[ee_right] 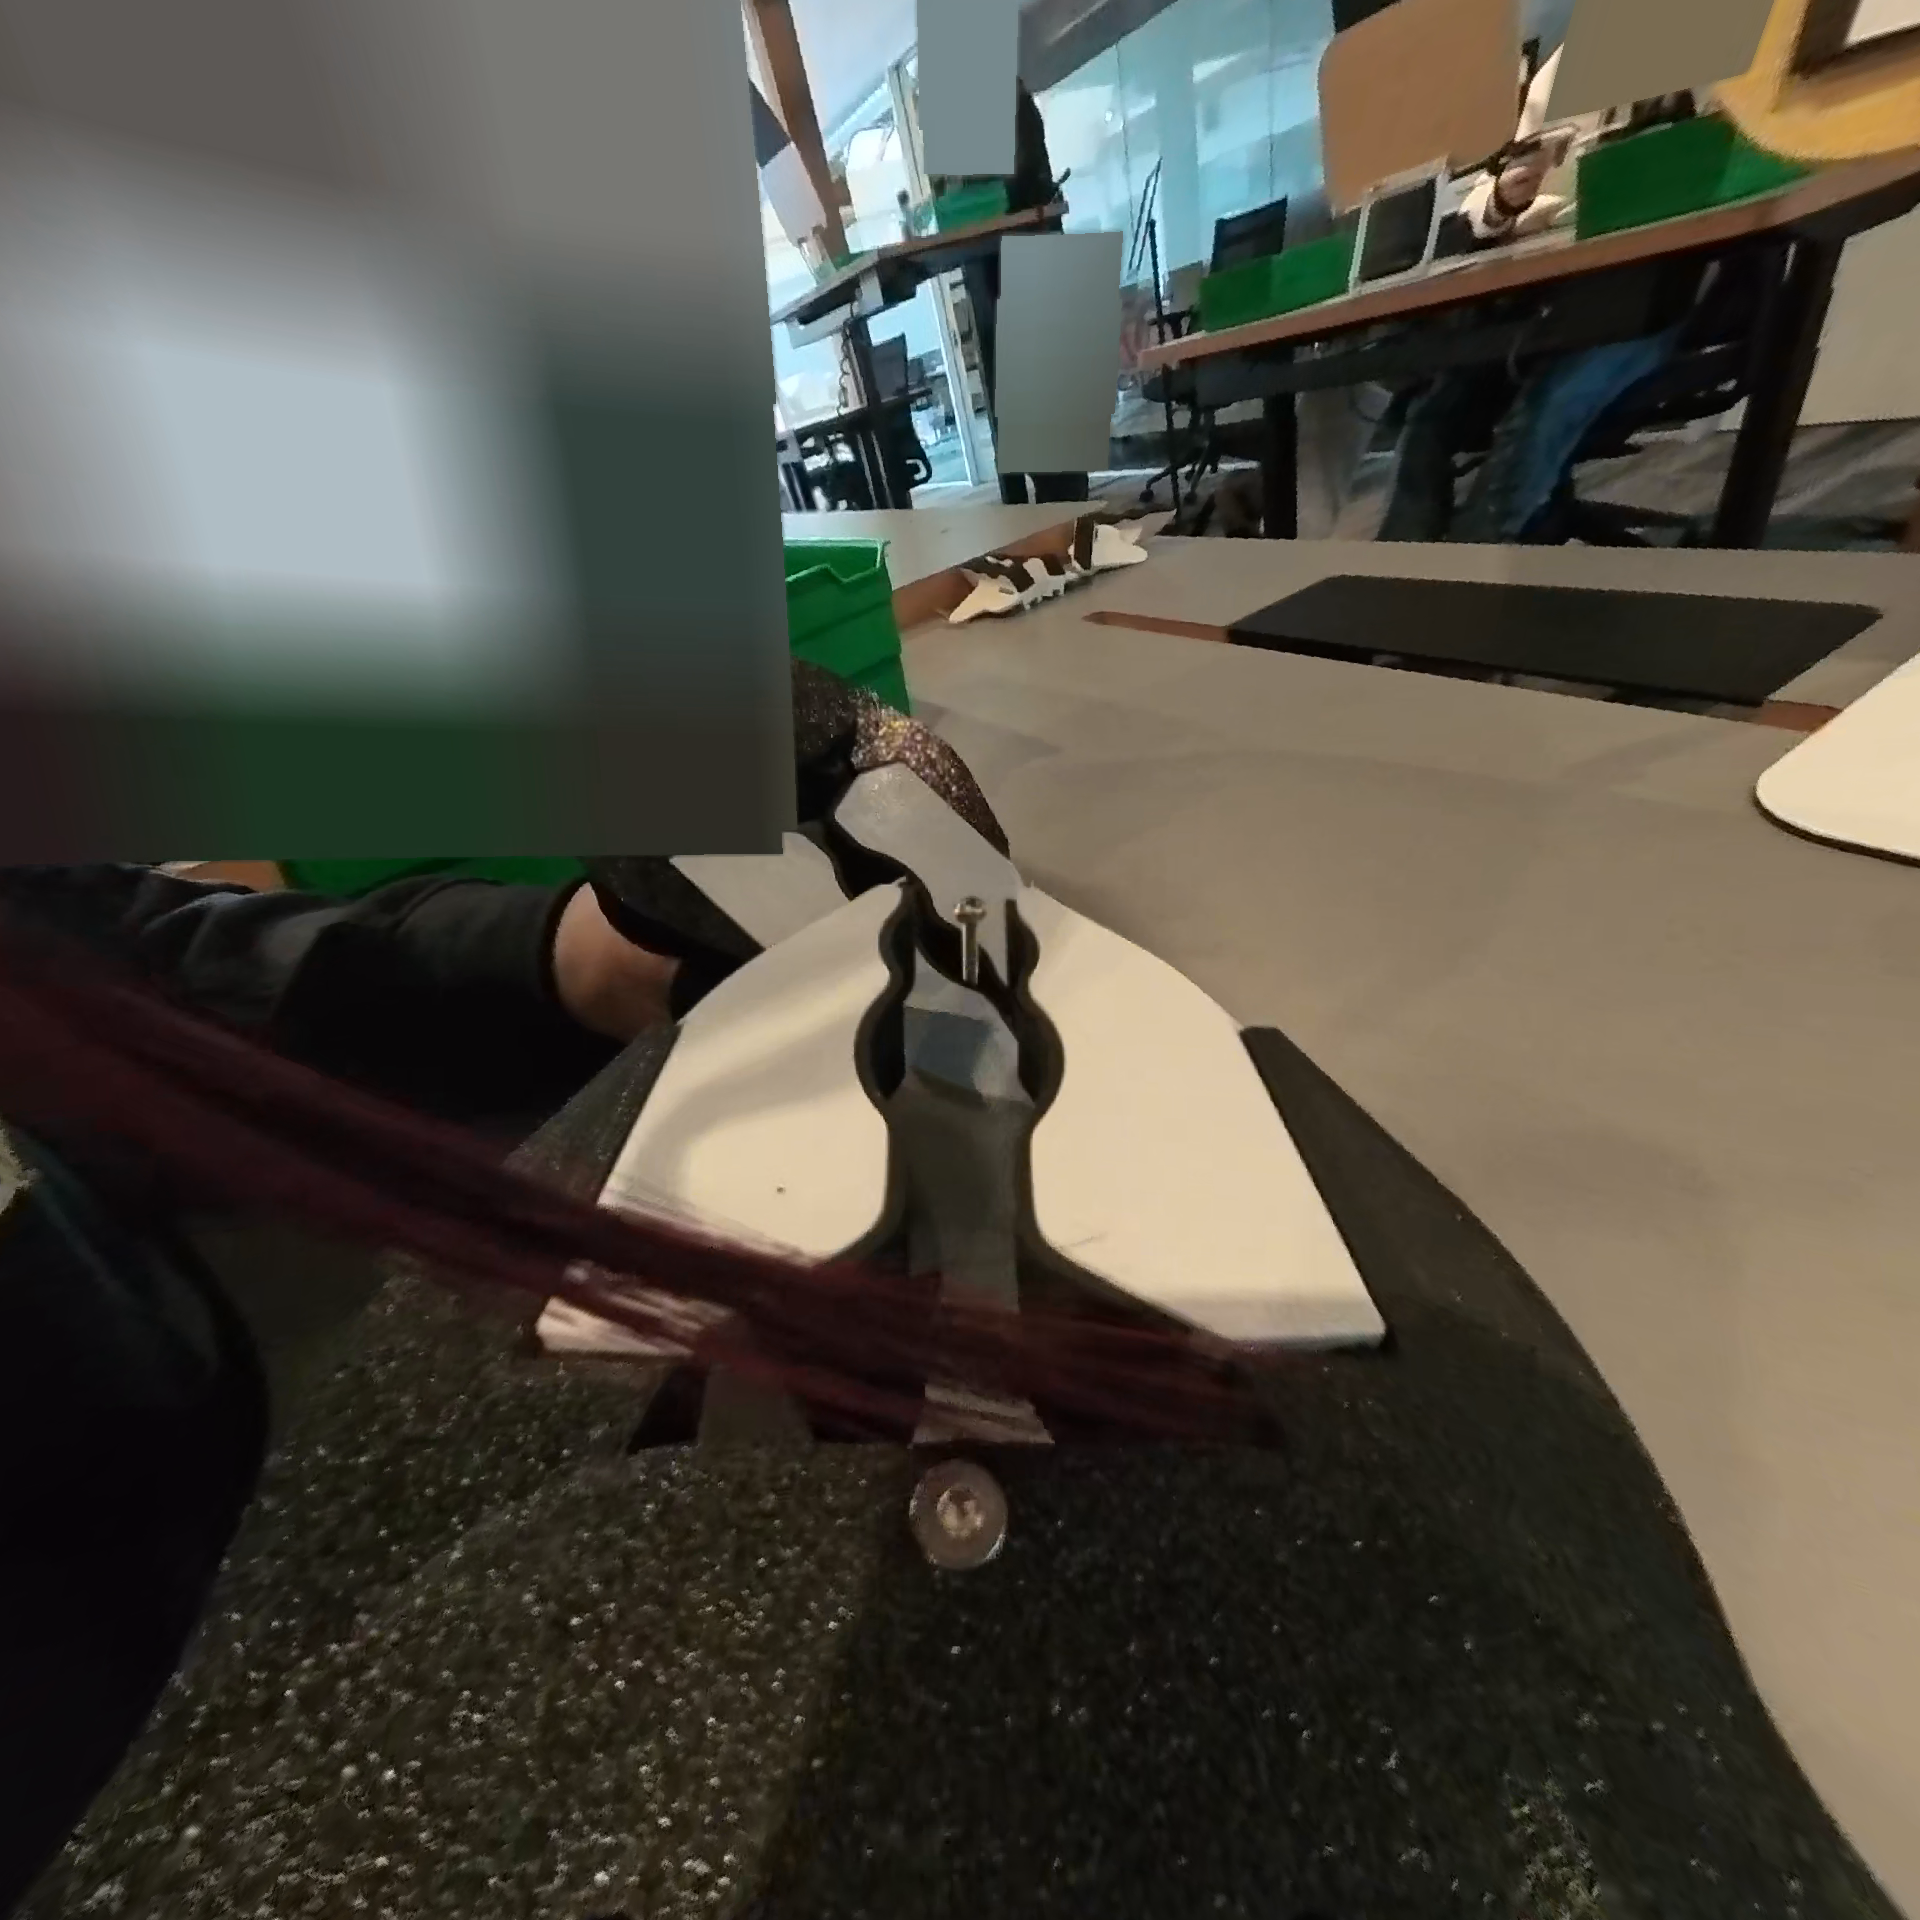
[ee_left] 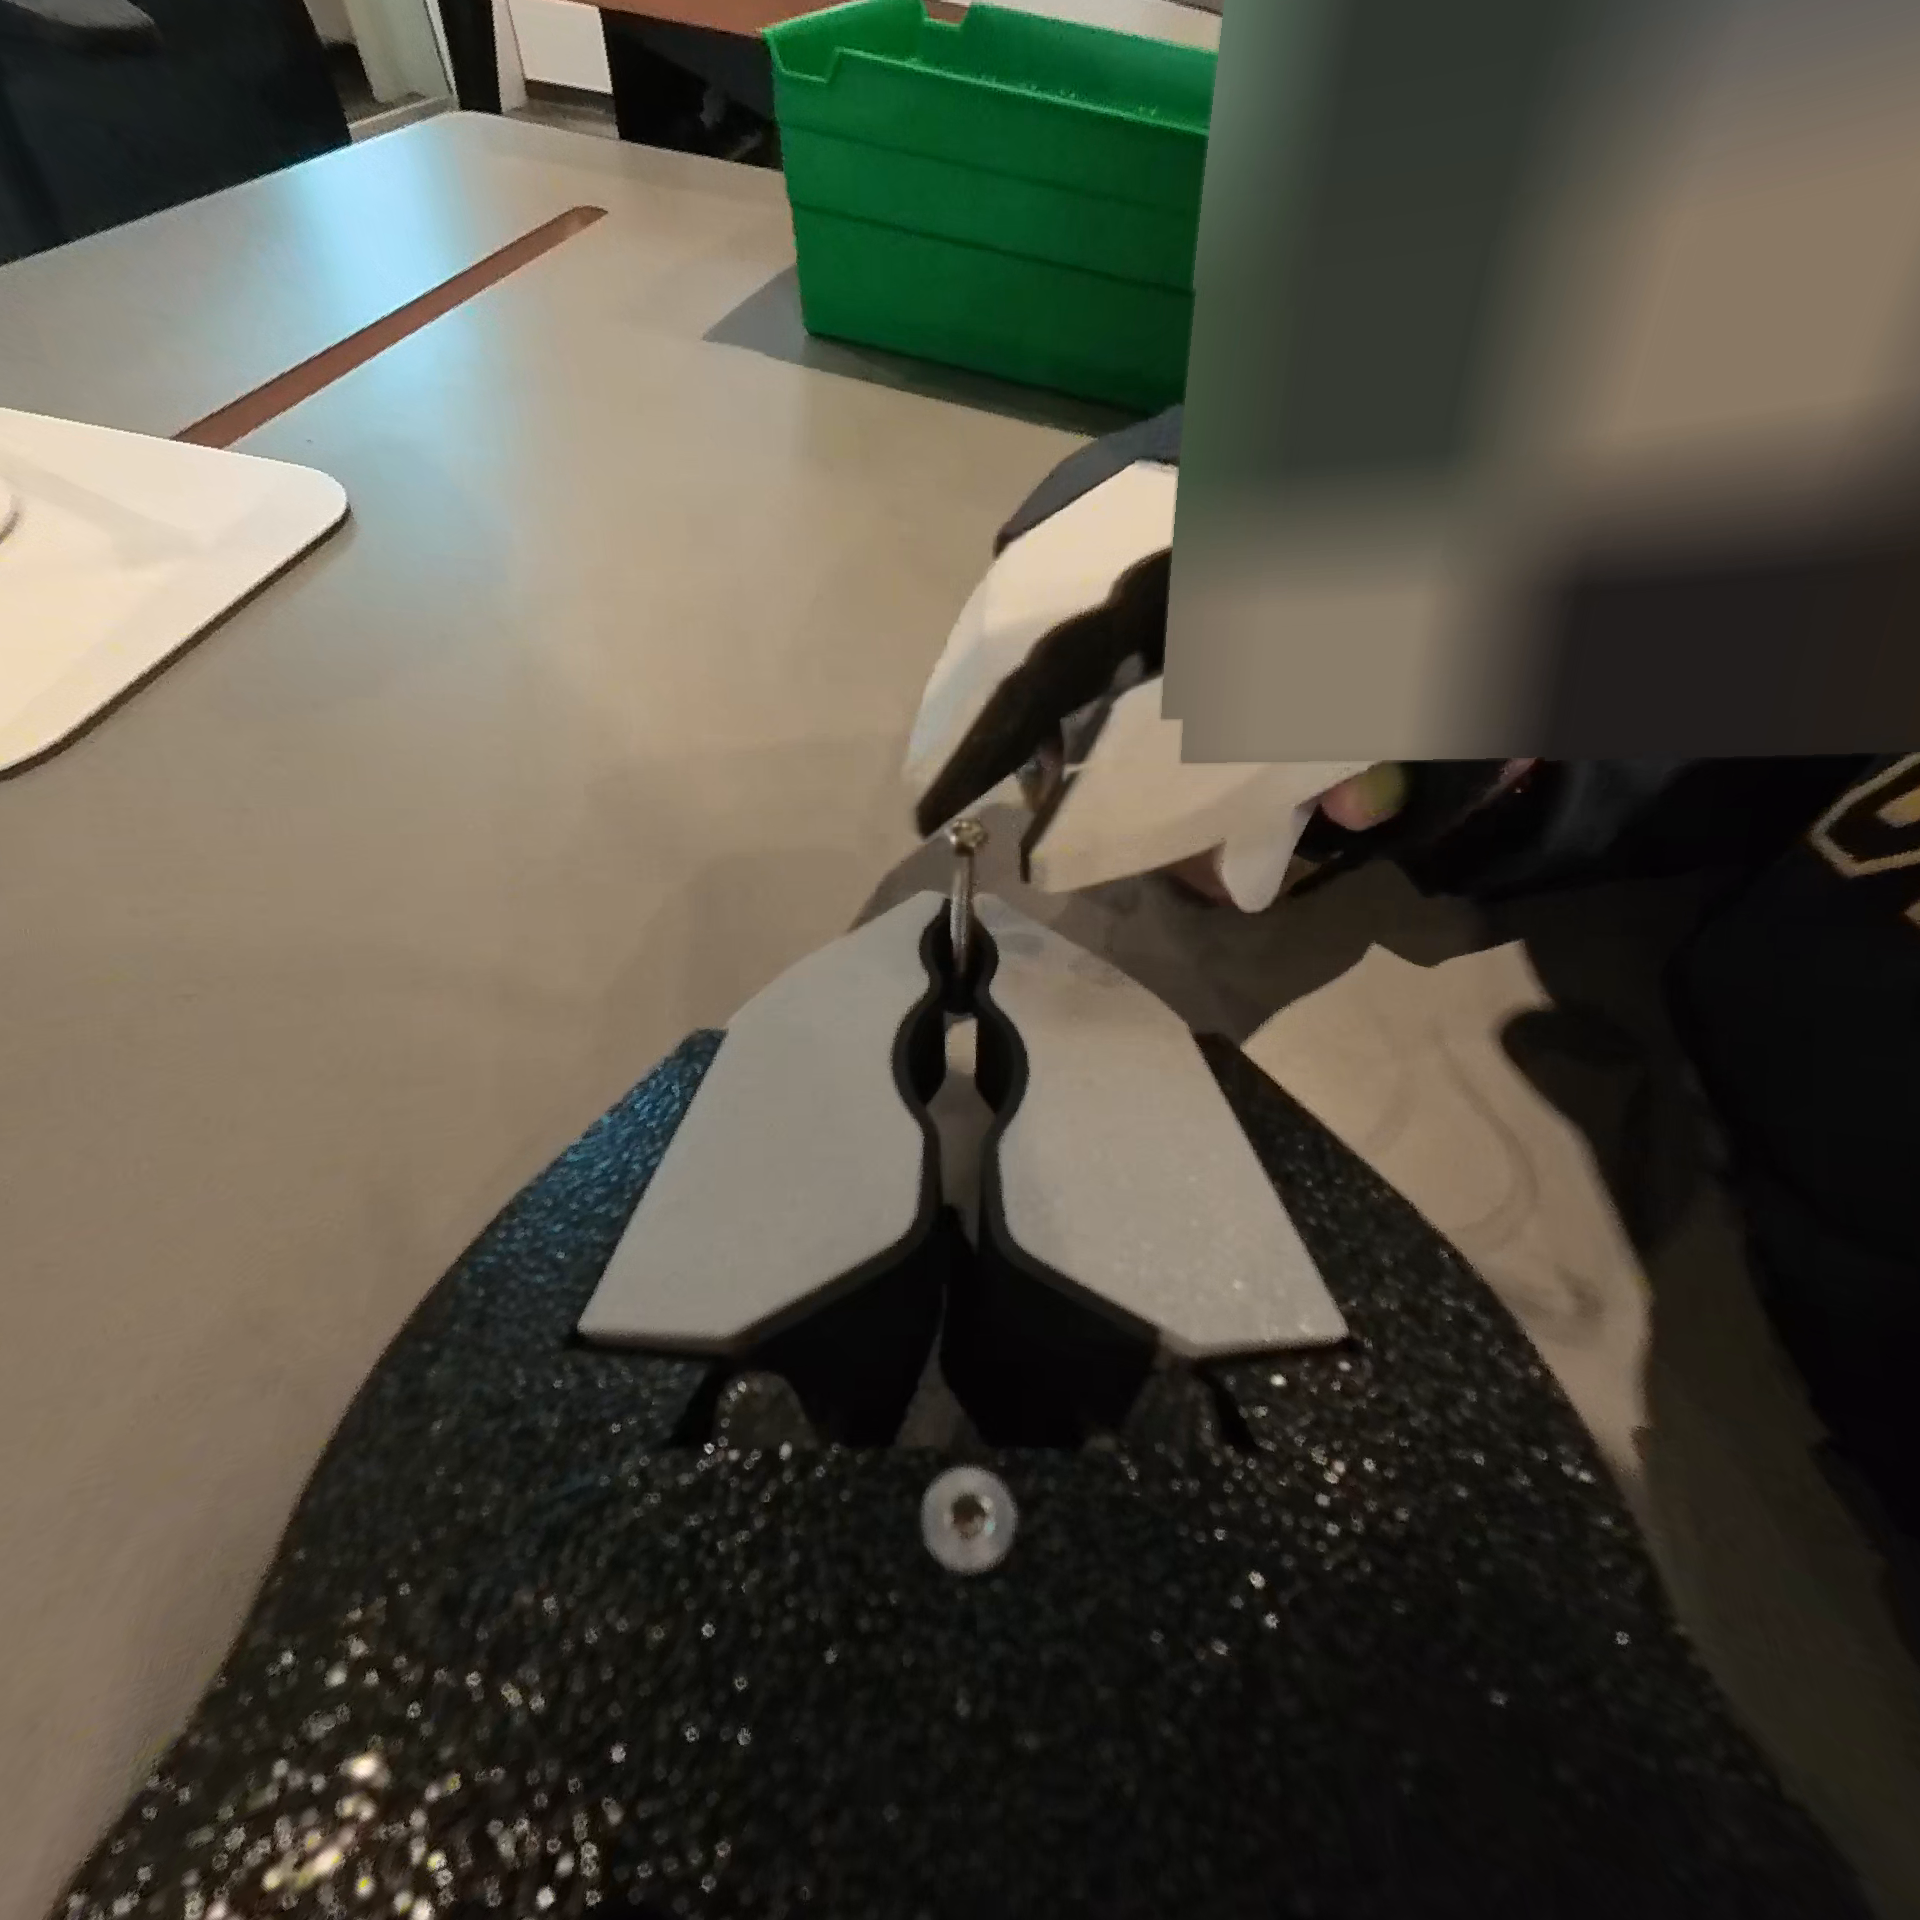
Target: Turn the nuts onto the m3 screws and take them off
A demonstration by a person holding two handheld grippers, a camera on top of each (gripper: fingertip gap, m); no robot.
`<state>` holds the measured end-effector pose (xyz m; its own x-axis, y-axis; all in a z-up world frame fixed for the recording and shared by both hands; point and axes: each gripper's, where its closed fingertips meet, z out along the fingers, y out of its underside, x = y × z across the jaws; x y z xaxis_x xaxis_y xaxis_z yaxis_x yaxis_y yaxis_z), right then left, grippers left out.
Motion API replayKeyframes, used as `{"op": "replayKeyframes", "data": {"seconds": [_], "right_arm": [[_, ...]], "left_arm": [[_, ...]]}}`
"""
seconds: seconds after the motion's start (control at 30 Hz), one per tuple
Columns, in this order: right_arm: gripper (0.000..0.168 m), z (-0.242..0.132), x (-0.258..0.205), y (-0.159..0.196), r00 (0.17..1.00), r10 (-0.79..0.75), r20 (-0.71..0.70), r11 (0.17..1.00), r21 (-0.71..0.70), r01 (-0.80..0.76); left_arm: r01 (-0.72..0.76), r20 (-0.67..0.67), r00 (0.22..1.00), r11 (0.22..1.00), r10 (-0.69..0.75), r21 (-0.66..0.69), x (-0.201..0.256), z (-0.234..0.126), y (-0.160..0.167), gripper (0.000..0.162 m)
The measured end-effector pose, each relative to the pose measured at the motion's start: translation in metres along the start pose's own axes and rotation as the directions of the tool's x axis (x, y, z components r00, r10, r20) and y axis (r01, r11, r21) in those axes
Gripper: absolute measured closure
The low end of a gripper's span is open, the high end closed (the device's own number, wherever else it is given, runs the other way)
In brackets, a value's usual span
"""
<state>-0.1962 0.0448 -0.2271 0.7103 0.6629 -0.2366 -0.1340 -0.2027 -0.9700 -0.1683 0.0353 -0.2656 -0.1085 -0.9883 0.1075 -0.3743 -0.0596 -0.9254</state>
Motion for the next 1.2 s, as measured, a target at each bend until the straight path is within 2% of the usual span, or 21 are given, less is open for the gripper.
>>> {"op": "replayKeyframes", "data": {"seconds": [0.07, 0.17, 0.33, 0.4, 0.47, 0.57, 0.73, 1.0, 1.13, 1.2], "right_arm": [[0.152, 0.002, 0.001, 0.002, 1.0, 0.015, -0.001, 1.0, -0.02, -0.015], [0.168, 0.001, 0.005, 0.002, 0.999, 0.043, -0.014, 0.999, -0.019, -0.044], [0.168, -0.001, 0.011, 0.002, 0.993, 0.117, -0.003, 0.993, -0.017, -0.117], [0.168, -0.001, 0.01, 0.003, 0.994, 0.113, -0.001, 0.993, -0.027, -0.113], [0.168, 0.0, 0.01, 0.004, 0.994, 0.106, 0.0, 0.994, -0.032, -0.106], [0.168, 0.0, 0.011, 0.005, 0.994, 0.112, -0.001, 0.993, -0.037, -0.112], [0.168, -0.003, 0.014, 0.003, 0.992, 0.125, -0.009, 0.992, -0.023, -0.125], [0.168, -0.033, 0.046, -0.013, 0.987, -0.002, -0.16, 0.999, 0.034, 0.007], [0.168, -0.044, 0.061, -0.016, 0.968, -0.062, -0.244, 0.997, 0.027, 0.07], [0.168, -0.045, 0.063, -0.015, 0.961, -0.082, -0.264, 0.996, 0.018, 0.09]], "left_arm": [[-0.024, 0.0, 1.0, 0.999, 0.024, -0.025, 0.002, 0.002, 0.003, 0.162], [-0.055, -0.004, 0.998, 0.997, 0.055, -0.05, 0.005, 0.005, 0.006, 0.162], [-0.074, 0.019, 0.997, 0.997, 0.074, -0.013, 0.005, 0.003, 0.002, 0.161], [-0.052, 0.025, 0.998, 0.999, 0.052, -0.001, 0.002, 0.001, 0.0, 0.151], [-0.036, 0.014, 0.999, 0.999, 0.036, 0.012, 0.002, 0.0, -0.001, 0.15], [-0.021, 0.009, 1.0, 1.0, 0.021, 0.02, 0.001, -0.001, -0.002, 0.139], [-0.023, -0.015, 1.0, 1.0, 0.023, 0.0, 0.005, 0.0, 0.0, 0.142], [0.04, 0.03, 0.999, 0.999, -0.04, -0.02, -0.003, -0.003, 0.005, 0.149], [0.113, 0.081, 0.991, 0.988, -0.104, -0.103, -0.003, 0.005, 0.016, 0.148], [0.153, 0.095, 0.986, 0.972, -0.138, -0.177, 0.001, 0.015, 0.024, 0.139]]}}
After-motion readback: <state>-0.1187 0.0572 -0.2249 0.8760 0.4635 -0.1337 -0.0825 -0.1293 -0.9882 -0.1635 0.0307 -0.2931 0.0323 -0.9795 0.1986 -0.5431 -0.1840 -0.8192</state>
